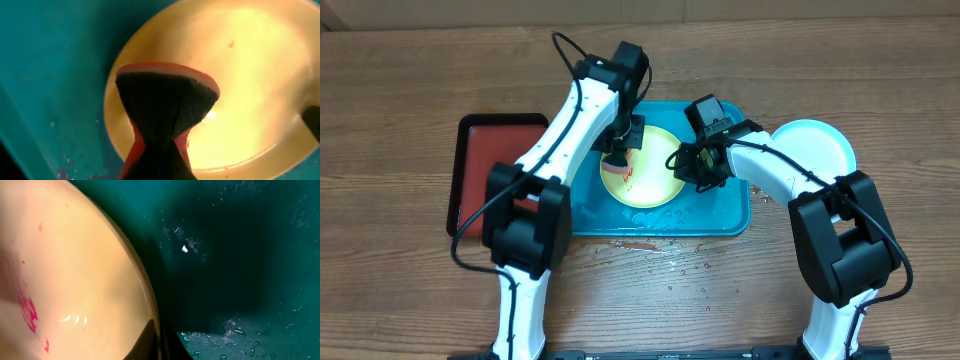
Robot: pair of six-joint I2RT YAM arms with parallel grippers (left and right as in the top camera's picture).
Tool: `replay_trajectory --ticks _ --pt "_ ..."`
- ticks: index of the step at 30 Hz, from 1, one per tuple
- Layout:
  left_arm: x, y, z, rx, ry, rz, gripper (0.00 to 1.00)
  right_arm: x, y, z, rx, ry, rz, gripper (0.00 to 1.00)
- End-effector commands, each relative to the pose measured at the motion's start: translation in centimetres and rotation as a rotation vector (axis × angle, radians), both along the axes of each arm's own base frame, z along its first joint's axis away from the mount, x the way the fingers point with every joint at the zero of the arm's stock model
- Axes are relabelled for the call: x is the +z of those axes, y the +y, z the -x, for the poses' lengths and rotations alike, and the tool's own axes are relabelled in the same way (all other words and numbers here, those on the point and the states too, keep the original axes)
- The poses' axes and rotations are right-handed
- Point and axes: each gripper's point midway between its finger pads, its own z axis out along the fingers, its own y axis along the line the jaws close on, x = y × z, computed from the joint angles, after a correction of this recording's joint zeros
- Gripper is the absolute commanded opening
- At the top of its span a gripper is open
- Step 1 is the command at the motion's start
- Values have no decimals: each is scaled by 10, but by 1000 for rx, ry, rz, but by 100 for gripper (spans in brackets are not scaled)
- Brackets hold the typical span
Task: Clean dirty plates on tray and stack at the side
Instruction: 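Bring the sponge with the left gripper onto the yellow plate, then scrub the yellow plate with the sponge while the right gripper holds its rim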
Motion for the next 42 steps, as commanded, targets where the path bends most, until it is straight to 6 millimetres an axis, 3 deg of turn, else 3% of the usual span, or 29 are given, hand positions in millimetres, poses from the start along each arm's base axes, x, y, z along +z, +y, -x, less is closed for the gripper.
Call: replay_trajectory --ticks 1,6,11,14,20,23,27,30,33,38,42 --pt "-23 -9 7 -159 75 46 4 -16 2 19 32 58 9 4" --pt "-54 -6 6 -126 115 17 4 -16 3 19 47 55 7 4" --pt "-63 -4 -3 -26 84 -11 4 -15 4 19 55 52 4 4" --pt "-62 -20 1 -52 97 50 4 -15 4 19 56 52 4 4" --pt "-50 -78 28 -301 174 347 4 -15 4 18 55 48 2 4" --pt "-49 -81 29 -316 169 360 4 -15 4 18 55 48 2 4" --pt "-58 -59 10 -191 111 205 4 -15 4 18 56 48 3 4" --pt "-63 -15 -9 57 17 -62 4 -15 4 18 56 48 3 4" --pt "-58 21 -9 280 -35 -250 4 -15 4 18 56 48 3 4" --pt "-54 31 13 395 28 -311 4 -16 2 18 53 44 13 4" --pt "-53 32 19 409 44 -326 4 -16 2 18 53 44 13 4"
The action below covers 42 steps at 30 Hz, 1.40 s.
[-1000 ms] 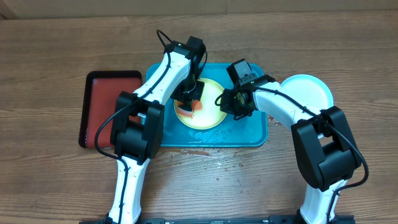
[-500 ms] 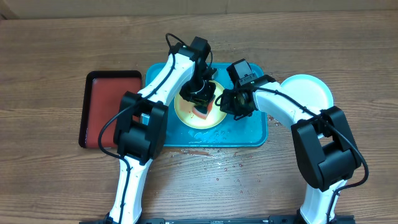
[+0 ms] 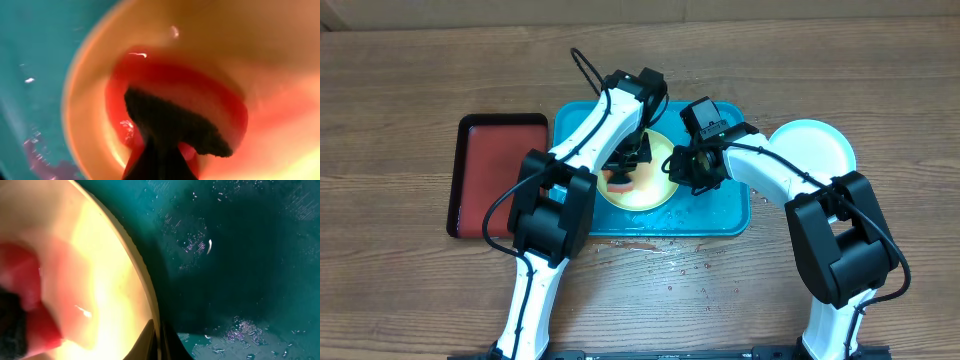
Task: Clean dirty plates on tray and stack at the side
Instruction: 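Scrub the yellow plate with the sponge while the right gripper holds its rim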
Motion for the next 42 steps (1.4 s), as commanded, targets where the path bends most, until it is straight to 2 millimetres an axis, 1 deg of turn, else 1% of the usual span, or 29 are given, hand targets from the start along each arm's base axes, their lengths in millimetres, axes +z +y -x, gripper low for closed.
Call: replay_trajectory --ticks 1,7,11,13,17,21,23,25,28,31,33,36,38,42 --pt "-10 22 -2 91 -21 -113 4 -16 -9 13 19 40 44 4" --pt "-11 16 -2 81 -28 -99 5 -16 -9 13 22 38 45 4" --pt "-5 5 -3 45 -49 -85 4 -16 -9 13 22 37 48 4" --pt "3 -1 -6 30 -77 -69 4 -17 -9 13 22 39 48 4" --pt "31 -6 -13 33 -150 -29 5 -17 -9 13 33 35 50 4" --pt "60 -1 -19 49 -214 5 5 -17 -9 13 36 35 50 4" --pt "68 3 -20 59 -233 15 4 -17 -9 13 36 35 50 4" --pt "72 7 -17 72 -246 36 4 -17 -9 13 36 35 50 4" --pt "70 10 -10 81 -260 86 4 -17 -9 13 36 35 50 4" --pt "67 7 -2 53 -300 167 5 -17 -9 13 36 35 49 4" --pt "66 0 0 18 -342 233 5 -16 -8 13 37 34 45 4" --pt "64 -18 -1 -81 -400 349 4 -16 -6 13 39 33 34 4" --pt "57 -18 -1 -108 -414 350 4 -15 -5 12 40 32 29 4" --pt "36 -9 8 -103 -378 304 4 -15 -5 13 41 32 29 4"
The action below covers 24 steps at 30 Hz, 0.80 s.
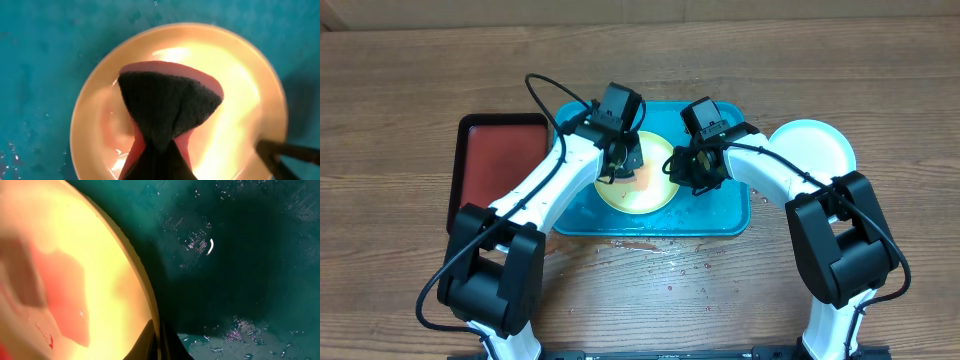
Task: Clean dirty plates on tray and stack at the side
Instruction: 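Scrub the yellow plate with the sponge while the right gripper holds its rim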
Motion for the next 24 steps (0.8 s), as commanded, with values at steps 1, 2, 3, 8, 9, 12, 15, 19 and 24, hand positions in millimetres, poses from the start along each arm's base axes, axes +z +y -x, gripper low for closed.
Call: replay_trajectory --ticks 1,2,3,8,9,12,15,19,24 --pt "-10 2 13 -50 30 -14 4 -15 -6 11 14 36 29 4" --pt "-14 4 16 -56 42 -21 4 -15 -6 11 13 36 29 4" --pt "-18 5 19 -55 58 -27 4 -15 -6 11 13 36 28 4" --pt "-23 3 26 -79 82 -14 4 -15 -6 11 13 36 28 4" --pt "-22 0 25 -103 75 -5 4 -15 -6 11 13 36 28 4" --pt "-20 -9 21 -170 39 -8 4 -15 -5 12 14 37 26 4" --pt "-21 -14 16 -199 -2 -25 4 -15 -5 12 14 37 26 4" --pt "-29 -11 15 -194 -41 -74 4 -15 -5 12 14 37 26 4" --pt "-33 -14 18 -205 -49 -85 4 -15 -5 11 14 35 25 4"
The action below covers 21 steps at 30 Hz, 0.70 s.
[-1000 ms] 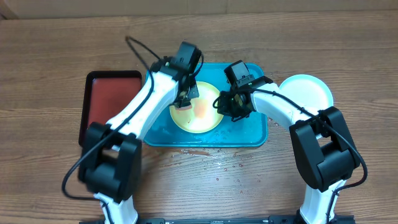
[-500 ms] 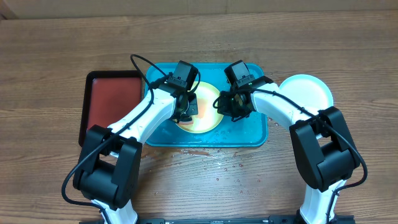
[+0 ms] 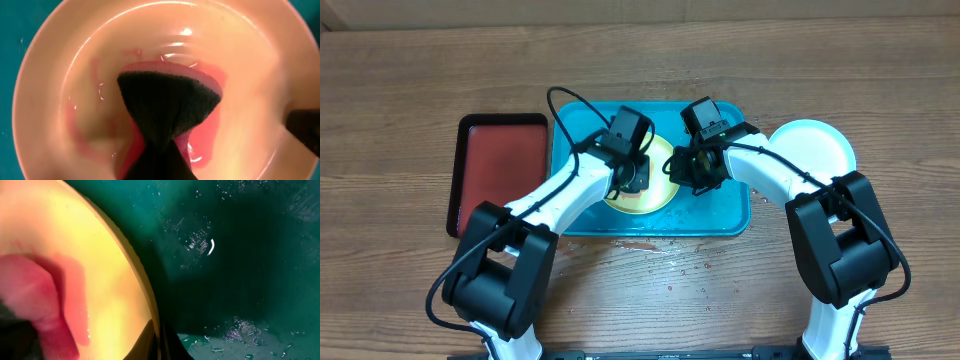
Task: Clean dirty plates on tray and stack at the side
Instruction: 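Scrub the yellow plate with the sponge while the right gripper holds its rim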
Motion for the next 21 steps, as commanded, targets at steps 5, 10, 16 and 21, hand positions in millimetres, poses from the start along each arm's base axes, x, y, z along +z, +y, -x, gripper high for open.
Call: replay_trajectory --ticks 5,10,16,21 --pt "-3 -14 10 -86 22 22 4 -15 -6 12 11 38 29 4" --pt "-2 -17 11 -127 19 24 4 -15 -6 12 11 42 31 4" --pt "3 30 -11 142 -94 -167 4 -16 -7 13 11 45 32 4" --pt "2 32 -7 222 -75 -146 4 -16 -7 13 10 45 33 4"
